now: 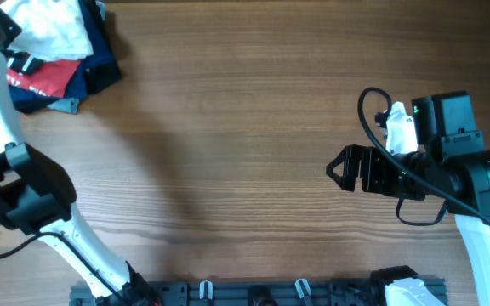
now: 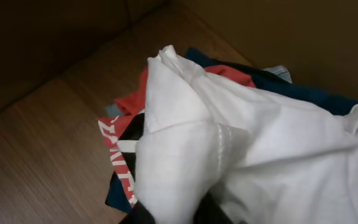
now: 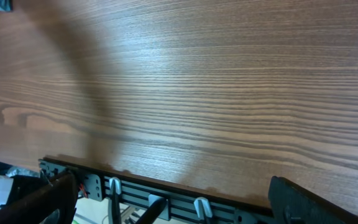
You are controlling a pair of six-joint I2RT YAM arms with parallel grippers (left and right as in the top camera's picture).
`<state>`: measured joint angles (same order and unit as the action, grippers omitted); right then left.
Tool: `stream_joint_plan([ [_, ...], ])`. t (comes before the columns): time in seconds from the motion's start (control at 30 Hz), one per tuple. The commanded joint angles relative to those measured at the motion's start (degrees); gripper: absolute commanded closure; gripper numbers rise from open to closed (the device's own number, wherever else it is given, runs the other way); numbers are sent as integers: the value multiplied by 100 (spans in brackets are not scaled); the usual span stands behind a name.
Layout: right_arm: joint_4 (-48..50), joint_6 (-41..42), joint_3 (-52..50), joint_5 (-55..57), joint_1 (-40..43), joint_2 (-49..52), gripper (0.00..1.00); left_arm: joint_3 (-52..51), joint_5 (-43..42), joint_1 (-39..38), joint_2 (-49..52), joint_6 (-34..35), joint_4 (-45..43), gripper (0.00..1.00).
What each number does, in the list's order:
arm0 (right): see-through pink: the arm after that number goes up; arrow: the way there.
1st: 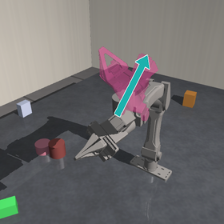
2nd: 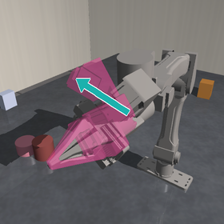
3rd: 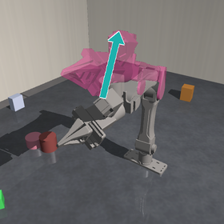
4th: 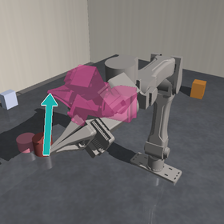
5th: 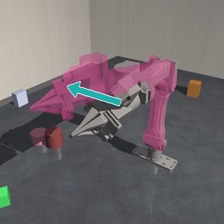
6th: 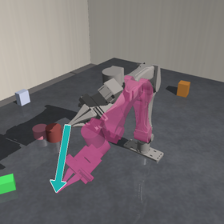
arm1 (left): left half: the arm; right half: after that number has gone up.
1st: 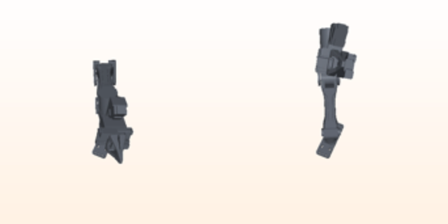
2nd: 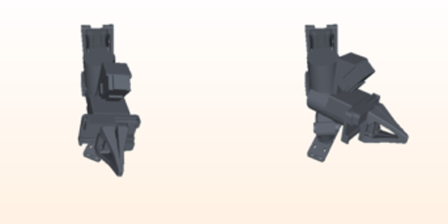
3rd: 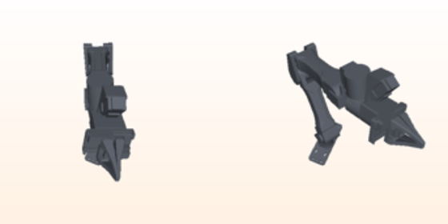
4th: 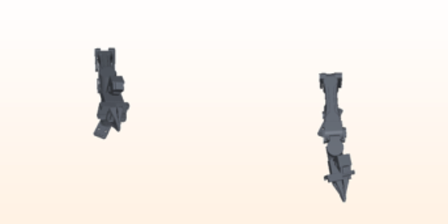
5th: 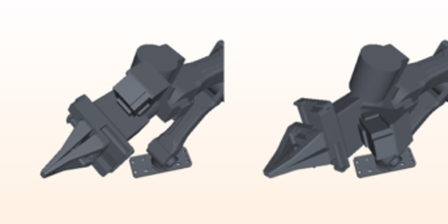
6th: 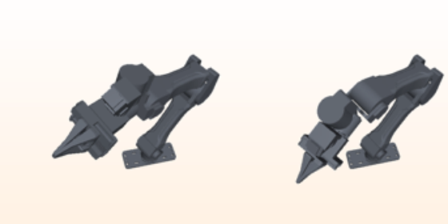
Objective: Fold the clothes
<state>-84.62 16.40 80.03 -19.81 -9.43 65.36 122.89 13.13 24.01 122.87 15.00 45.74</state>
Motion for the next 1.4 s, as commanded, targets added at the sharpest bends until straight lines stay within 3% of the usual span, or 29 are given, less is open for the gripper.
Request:
stream_joint_plan([
  [0.0,9,28,11,50,13,7,1,118,-201,149,-138,92,129,60],
  [0.03,4,28,11,48,13,7,1,118,-205,146,-138,92,153,27],
  [0.07,-9,26,11,50,13,7,1,118,-221,146,-138,92,168,22],
  [0.3,-35,24,11,52,13,7,1,120,-328,129,-448,256,94,15],
  [0.47,-2,31,11,50,13,7,1,120,-866,81,-1049,693,-85,33],
  [0.53,9,31,11,48,13,7,1,120,-1414,-20,-1156,684,-310,57],
  [0.6,15,74,11,33,13,7,0,120,-1655,-133,-1130,667,-468,90],
  [0.63,15,105,11,35,13,7,1,120,-1652,-205,-1032,664,-531,96],
  [0.9,0,179,11,33,13,7,1,120,-1991,-179,431,697,-896,96],
  [1.0,-28,179,11,33,13,7,1,120,-2229,92,1019,1080,-876,96],
  [1.17,-31,179,11,33,13,7,0,118,-3362,649,1624,1095,-691,96],
  [1.23,-28,181,11,33,13,7,1,118,-3654,761,1641,1097,-647,96],
  [1.37,-42,184,11,22,13,7,1,120,-5010,859,1360,1102,-997,96],
])
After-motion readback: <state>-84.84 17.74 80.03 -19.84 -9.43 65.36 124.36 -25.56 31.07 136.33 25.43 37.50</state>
